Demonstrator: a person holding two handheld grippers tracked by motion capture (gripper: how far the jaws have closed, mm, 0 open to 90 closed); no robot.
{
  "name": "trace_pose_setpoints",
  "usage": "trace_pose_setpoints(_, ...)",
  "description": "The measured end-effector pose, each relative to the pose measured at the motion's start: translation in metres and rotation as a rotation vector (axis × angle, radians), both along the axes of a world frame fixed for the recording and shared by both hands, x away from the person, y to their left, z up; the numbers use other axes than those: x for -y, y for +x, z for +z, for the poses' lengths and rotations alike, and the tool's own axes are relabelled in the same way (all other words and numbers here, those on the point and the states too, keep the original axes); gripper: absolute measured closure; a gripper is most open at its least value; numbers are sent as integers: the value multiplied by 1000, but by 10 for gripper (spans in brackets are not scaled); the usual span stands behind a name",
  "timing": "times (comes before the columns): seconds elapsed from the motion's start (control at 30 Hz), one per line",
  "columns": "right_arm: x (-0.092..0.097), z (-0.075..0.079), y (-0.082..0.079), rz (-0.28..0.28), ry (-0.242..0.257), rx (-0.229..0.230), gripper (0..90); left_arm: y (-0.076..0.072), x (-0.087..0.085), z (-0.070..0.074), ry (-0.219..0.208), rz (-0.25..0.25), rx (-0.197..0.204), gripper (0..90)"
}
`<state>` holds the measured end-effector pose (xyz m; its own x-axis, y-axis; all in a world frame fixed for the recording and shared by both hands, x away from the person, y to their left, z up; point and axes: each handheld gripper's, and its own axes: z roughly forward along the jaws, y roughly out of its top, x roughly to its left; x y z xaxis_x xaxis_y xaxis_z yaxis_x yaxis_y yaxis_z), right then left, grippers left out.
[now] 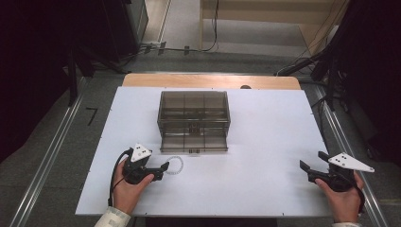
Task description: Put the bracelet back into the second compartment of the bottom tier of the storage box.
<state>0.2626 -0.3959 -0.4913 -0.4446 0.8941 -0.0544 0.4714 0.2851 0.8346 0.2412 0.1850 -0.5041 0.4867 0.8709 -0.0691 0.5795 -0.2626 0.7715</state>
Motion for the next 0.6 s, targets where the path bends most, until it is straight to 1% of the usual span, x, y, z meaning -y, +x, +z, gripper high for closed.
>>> trace_pose_setpoints(0.07,0,0,0,1,-1,1,171,1,2,-1,5,-3,-2,206)
trace_pose_setpoints(0.1,0,0,0,1,-1,1,173,1,4,-1,19,-11,2,235)
trace_pose_setpoints(0.17,0,0,0,1,-1,1,173,2,5,-1,18,-14,0,241)
trace_pose_setpoints(0.2,0,0,0,2,-1,1,173,2,6,-2,36,-16,-1,262)
trace_pose_setpoints(0.47,0,0,0,-1,0,-1,179,3,8,-3,51,-9,5,361)
trace_pose_setpoints(0.5,0,0,0,0,-1,-1,179,2,8,-3,70,-7,7,378)
trace_pose_setpoints(0.53,0,0,0,0,-2,-1,180,2,8,-3,70,-7,7,404)
trace_pose_setpoints(0.6,0,0,0,-1,-1,-2,180,3,8,-4,73,-8,2,421)
